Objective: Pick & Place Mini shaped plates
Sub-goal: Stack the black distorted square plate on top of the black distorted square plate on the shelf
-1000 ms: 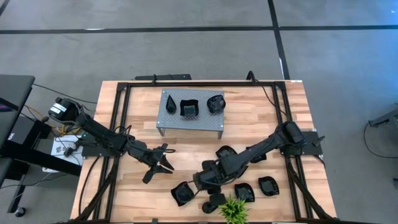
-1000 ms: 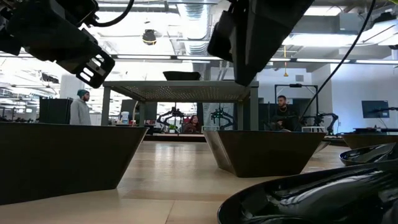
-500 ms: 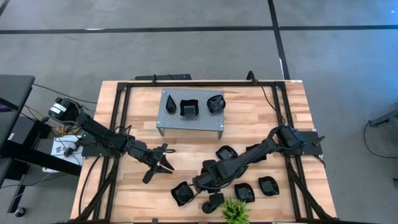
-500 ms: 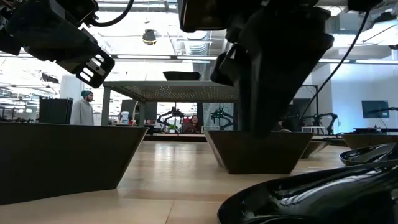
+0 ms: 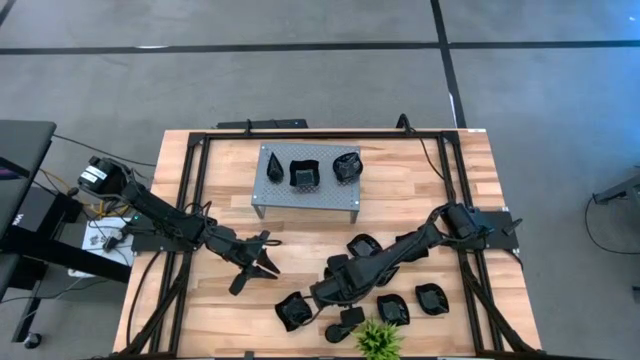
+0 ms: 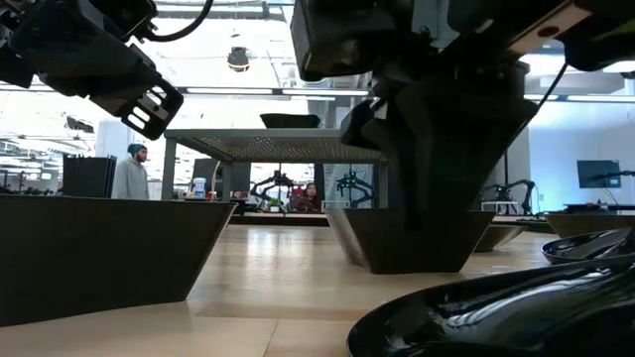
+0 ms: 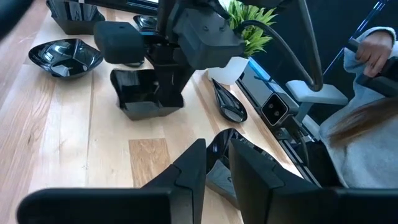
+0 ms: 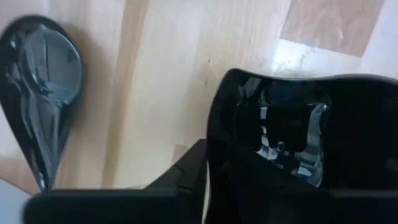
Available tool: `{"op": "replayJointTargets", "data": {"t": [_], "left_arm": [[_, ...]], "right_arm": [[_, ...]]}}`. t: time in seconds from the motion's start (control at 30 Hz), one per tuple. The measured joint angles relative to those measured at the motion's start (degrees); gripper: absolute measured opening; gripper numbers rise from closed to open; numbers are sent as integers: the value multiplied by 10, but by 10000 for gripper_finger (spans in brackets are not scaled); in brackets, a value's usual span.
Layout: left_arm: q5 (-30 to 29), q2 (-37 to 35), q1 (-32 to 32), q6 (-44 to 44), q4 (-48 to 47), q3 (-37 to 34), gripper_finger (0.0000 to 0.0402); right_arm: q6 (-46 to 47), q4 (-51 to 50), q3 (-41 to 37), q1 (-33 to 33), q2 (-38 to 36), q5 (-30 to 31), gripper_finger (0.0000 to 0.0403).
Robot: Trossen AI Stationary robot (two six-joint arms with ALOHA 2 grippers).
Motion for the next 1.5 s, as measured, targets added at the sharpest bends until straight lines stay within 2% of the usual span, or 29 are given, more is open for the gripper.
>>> {"op": "replayJointTargets", "data": {"t": [0.13, 0.27, 0.43, 0.53, 0.63, 0.77, 0.87, 1.03, 1.23, 1.4, 1.5], "left_arm": [[0, 0, 0, 0, 0, 0, 72], [0, 0, 0, 0, 0, 0, 72], [0, 0, 1, 0, 1, 0, 72], [0, 0, 1, 0, 1, 0, 72], [0, 0, 1, 0, 1, 0, 72], [0, 0, 1, 0, 3, 0, 72], [0, 0, 1, 0, 3, 0, 72], [0, 0, 1, 0, 3, 0, 72], [0, 0, 1, 0, 3, 0, 72], [0, 0, 1, 0, 3, 0, 72], [0, 0, 1, 0, 3, 0, 72]], "right_arm": [[-3, -8, 0, -8, -1, 0, 8], [-30, -49, 21, -21, -1, -44, 14], [-33, -155, 108, -43, -1, -39, 4], [-72, -217, 175, -53, -1, 6, 6], [-141, -277, 239, -64, -1, 85, 2], [-208, -303, 315, -89, -1, 224, 7], [-252, -289, 353, -121, -2, 273, 6], [-305, -268, 373, -191, -2, 272, 2], [-302, -222, 373, -274, -1, 263, 6], [-299, -162, 373, -300, -1, 246, 6], [-300, -168, 373, -304, -1, 195, 4]]}}
